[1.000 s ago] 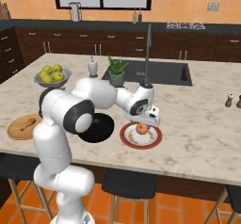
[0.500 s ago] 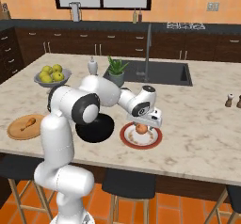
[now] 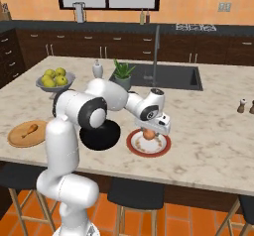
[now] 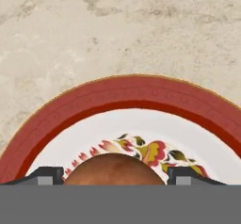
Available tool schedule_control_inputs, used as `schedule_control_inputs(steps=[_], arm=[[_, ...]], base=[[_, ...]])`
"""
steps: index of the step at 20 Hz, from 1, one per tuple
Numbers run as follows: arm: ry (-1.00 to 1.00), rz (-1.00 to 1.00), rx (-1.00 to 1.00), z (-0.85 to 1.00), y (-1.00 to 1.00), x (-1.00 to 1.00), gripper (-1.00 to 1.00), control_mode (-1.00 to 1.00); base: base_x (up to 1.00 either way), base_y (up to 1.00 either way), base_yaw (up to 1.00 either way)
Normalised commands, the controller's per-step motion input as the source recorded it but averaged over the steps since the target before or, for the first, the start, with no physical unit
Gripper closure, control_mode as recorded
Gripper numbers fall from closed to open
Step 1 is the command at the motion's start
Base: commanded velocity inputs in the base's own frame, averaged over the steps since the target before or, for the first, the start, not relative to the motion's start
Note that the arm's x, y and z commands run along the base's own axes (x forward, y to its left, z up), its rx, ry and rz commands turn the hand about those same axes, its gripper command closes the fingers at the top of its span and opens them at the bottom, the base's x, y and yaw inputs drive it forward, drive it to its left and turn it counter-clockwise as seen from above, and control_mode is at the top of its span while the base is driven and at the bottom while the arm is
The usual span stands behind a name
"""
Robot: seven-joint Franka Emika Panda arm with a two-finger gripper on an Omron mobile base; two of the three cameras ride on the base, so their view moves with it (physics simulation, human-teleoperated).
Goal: Pick the chicken drumstick and onion from their plates and place them in the bowl. Then put the bowl in the fridge.
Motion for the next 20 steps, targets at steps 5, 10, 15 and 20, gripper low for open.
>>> schedule_control_inputs(steps=[5,10,15,20], arm=[[-0.06,-0.03,0.00,0.49,0.28,-0.44,1.00,-1.00],[-0.09,0.00,0.01,0.65,0.87,-0.51,1.00,-1.00],[0.02,0.00,0.00,0.63,1.00,-0.50,1.00,-1.00],[0.08,0.00,-0.06,0.30,1.00,-0.12,1.00,-1.00]], base=[[0.00,0.00,0.00],[0.00,0.00,0.00],[0.00,0.00,0.00],[0.00,0.00,0.00]])
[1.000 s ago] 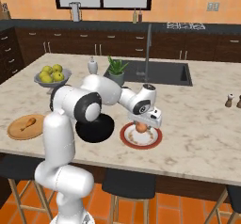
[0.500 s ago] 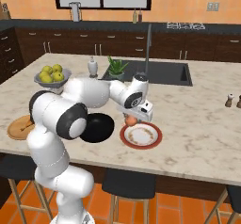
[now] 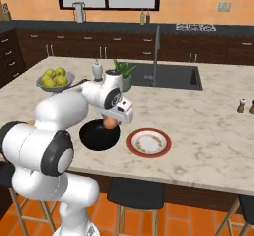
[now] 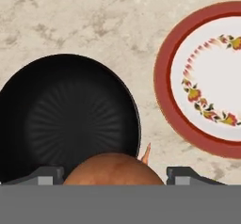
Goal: Pick the chicken drumstick and onion from their plates and place them in the bowl. Then put the bowl in the fridge.
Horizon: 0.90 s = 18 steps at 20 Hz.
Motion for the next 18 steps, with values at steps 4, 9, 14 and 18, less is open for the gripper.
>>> schedule_control_inputs(steps=[4,9,14,18], arm=[[0.03,0.00,-0.09,-0.37,0.93,0.12,1.00,-1.00],[0.00,0.02,-0.02,-0.52,0.02,0.13,1.00,-1.00],[-0.10,0.02,0.00,-0.59,-0.01,0.27,1.00,-1.00],[0.00,0.00,0.00,-0.01,0.12,0.23,-1.00,-1.00]], base=[[0.00,0.00,0.00],[0.00,0.00,0.00],[0.00,0.00,0.00],[0.00,0.00,0.00]])
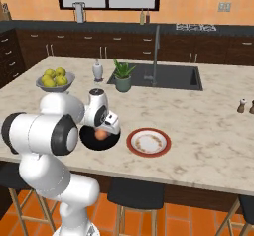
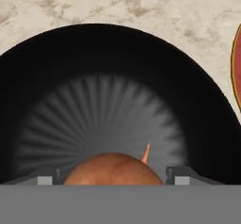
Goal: Pick the chicken drumstick and onion from their plates and place them in the bowl. Then put the bowl in the fridge.
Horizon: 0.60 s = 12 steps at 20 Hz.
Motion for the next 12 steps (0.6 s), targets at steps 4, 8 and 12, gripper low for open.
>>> schedule_control_inputs(steps=[4,8,12], arm=[[0.02,0.00,-0.04,0.05,0.11,0.13,-1.00,-1.00],[0.00,0.00,-0.03,0.06,0.00,0.01,-1.00,-1.00],[-0.13,0.00,0.07,0.38,0.09,-0.21,-1.00,-1.00]], base=[[0.00,0.00,0.00],[0.00,0.00,0.00],[0.00,0.00,0.00]])
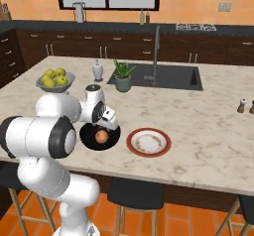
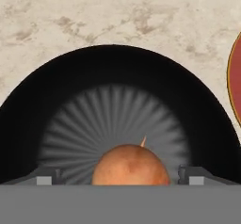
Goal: Pick the chicken drumstick and onion from their plates and place them in the bowl. Then put the bowl in the fridge.
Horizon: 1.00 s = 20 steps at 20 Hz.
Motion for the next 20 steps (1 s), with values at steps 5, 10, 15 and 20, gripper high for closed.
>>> schedule_control_inputs(steps=[5,10,15,20], arm=[[-0.03,0.14,0.01,1.00,0.68,-0.42,-1.00,-1.00],[0.01,0.21,0.05,0.61,0.98,0.00,-1.00,-1.00],[0.00,0.23,0.03,0.04,1.00,0.07,-1.00,-1.00],[0.19,-0.20,-0.21,-0.24,1.00,0.08,-1.00,-1.00]], base=[[0.00,0.00,0.00],[0.00,0.00,0.00],[0.00,0.00,0.00],[0.00,0.00,0.00]])
